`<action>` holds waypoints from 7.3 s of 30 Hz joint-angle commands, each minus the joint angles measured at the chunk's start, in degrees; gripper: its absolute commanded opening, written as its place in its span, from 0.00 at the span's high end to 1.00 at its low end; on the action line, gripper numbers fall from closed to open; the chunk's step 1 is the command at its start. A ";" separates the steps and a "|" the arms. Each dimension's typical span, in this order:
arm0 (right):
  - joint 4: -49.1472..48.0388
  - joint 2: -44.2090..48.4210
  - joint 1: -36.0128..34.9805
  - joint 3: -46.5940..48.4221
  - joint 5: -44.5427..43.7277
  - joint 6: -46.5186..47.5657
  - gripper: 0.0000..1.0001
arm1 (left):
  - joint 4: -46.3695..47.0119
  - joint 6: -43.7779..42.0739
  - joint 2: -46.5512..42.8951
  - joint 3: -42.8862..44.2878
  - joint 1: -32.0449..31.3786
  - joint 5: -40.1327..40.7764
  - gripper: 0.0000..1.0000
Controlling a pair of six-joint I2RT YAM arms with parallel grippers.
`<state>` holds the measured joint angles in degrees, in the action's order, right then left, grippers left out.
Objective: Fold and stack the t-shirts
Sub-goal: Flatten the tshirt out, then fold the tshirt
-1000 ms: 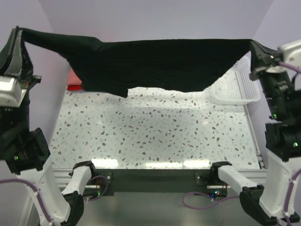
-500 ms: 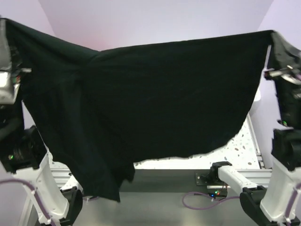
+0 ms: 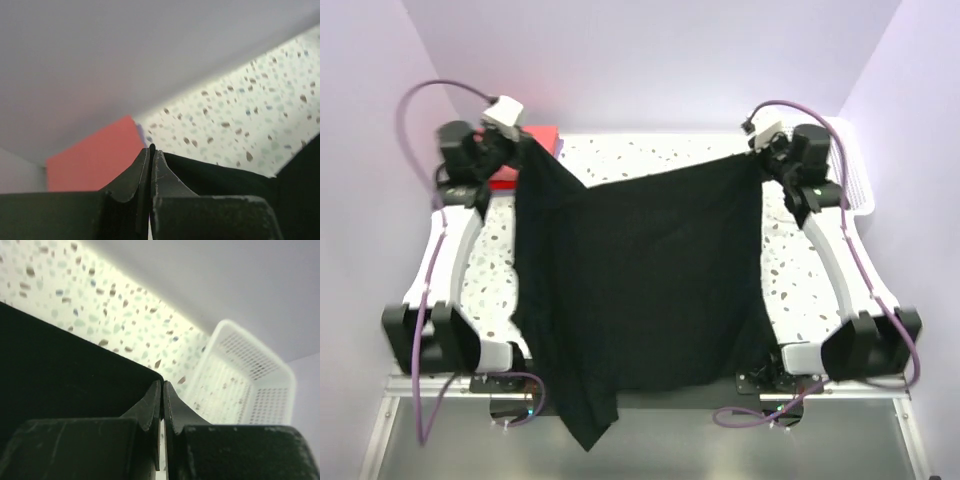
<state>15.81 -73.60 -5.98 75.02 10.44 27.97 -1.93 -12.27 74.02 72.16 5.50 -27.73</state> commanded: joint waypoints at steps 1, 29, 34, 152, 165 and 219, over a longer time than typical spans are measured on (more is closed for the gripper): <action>-9.39 -6.96 -0.09 -1.28 1.17 3.76 1.00 | 7.90 -4.77 6.99 -1.06 -4.61 1.78 1.00; 0.71 -28.71 0.00 8.75 6.96 15.44 1.00 | -13.95 -14.01 18.02 3.88 -7.60 4.08 1.00; 4.39 -23.44 1.14 4.35 9.77 19.49 1.00 | -20.73 -13.66 6.43 -5.18 -9.36 4.43 1.00; 10.82 -56.39 -43.40 38.27 26.21 -1.51 0.34 | -41.48 -5.39 51.23 9.67 14.19 -14.37 0.68; 10.90 -60.34 -50.80 41.60 23.93 2.53 0.26 | -42.10 -5.92 51.31 9.05 14.10 -14.11 0.70; 15.82 -58.49 -53.61 37.21 16.46 -0.46 0.44 | -38.94 -2.76 50.17 10.63 14.19 -9.89 1.00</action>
<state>30.87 -130.30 -58.98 109.56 30.44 27.42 -43.00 -13.98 122.85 83.61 19.81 -44.07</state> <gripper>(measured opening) 0.561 0.081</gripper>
